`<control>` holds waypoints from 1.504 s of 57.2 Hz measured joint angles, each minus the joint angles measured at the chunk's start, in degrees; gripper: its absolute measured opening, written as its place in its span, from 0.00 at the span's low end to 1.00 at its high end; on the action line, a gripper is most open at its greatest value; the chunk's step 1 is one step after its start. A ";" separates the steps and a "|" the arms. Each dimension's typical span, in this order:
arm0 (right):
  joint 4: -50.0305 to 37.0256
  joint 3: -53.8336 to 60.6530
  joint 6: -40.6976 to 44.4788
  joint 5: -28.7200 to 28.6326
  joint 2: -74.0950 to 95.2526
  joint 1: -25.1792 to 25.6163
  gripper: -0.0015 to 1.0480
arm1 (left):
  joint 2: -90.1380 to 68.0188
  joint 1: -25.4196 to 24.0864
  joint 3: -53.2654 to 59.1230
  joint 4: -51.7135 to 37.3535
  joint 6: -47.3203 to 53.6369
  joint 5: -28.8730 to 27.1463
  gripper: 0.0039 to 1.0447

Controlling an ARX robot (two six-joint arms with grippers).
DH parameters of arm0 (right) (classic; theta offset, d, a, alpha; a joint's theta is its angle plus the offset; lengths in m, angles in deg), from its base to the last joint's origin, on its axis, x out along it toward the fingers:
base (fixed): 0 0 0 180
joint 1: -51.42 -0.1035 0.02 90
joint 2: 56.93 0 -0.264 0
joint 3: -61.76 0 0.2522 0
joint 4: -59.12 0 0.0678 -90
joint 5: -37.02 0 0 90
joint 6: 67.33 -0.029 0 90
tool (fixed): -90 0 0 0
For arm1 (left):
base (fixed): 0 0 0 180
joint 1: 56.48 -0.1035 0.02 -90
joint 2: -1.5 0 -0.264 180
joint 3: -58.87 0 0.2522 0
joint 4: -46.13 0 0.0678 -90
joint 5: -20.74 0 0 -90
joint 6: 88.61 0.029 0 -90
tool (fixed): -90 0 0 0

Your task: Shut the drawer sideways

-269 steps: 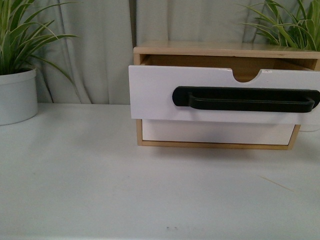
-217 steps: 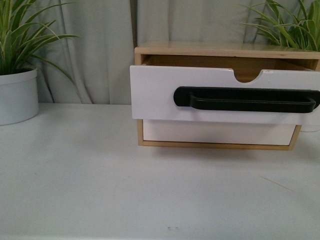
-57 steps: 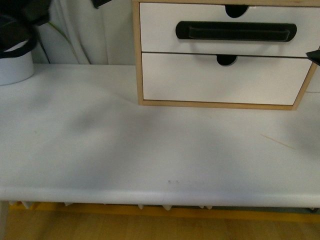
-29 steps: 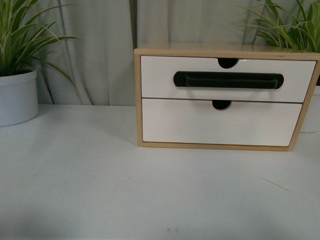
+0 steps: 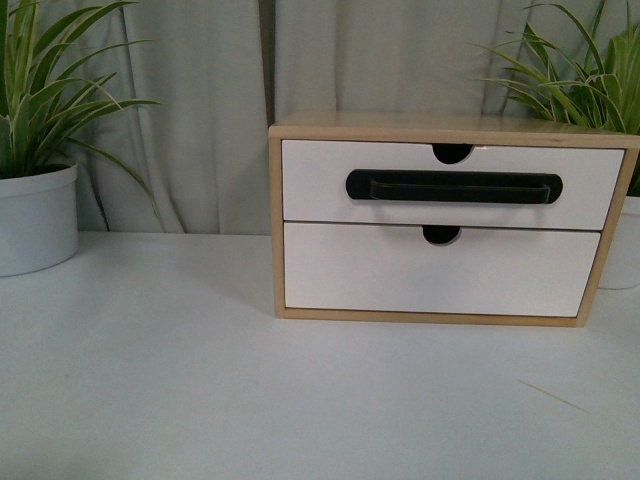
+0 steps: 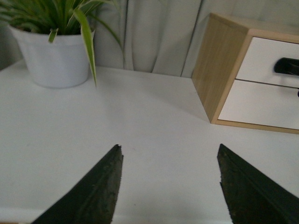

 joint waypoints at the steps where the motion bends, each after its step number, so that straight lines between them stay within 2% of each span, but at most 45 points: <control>1: 0.00 0.24 -0.57 0.00 -0.31 0.00 0.48 | 0.44 -0.39 0.26 0.22 0.63 0.46 0.49; 12: 0.72 1.86 -2.73 0.00 -2.75 -0.02 0.16 | 4.46 -3.80 2.14 2.78 3.08 3.56 0.18; 16: 1.03 2.25 -2.89 0.00 -3.56 -0.02 0.06 | 6.12 -7.65 2.51 4.09 3.39 9.07 0.06; 18: 1.16 2.45 -2.86 0.00 -3.93 0.00 0.01 | 6.75 -9.14 2.71 4.52 3.52 10.21 0.04; 26: 8.98 3.39 -3.06 0.02 -10.93 -0.02 0.01 | 8.94 -11.02 3.37 5.86 3.76 10.51 0.04; 48: 9.18 5.64 -3.15 0.00 -14.82 -0.02 0.01 | 14.27 -11.08 4.87 9.11 3.91 10.71 0.04; 53: 9.18 5.64 -3.15 0.02 -14.84 -0.02 0.01 | 21.94 -11.08 4.85 18.47 3.91 10.73 0.04; 65: 9.18 5.64 -3.15 0.00 -14.84 -0.02 0.01 | 24.24 -11.08 4.85 19.37 3.91 10.71 0.04; 67: 9.18 5.64 -3.15 0.02 -14.84 -0.02 0.03 | 24.24 -11.08 4.85 19.37 3.91 10.71 0.09; 86: 9.18 5.64 -3.15 0.00 -14.84 -0.02 0.56 | 24.24 -11.08 4.85 19.37 3.91 10.71 0.63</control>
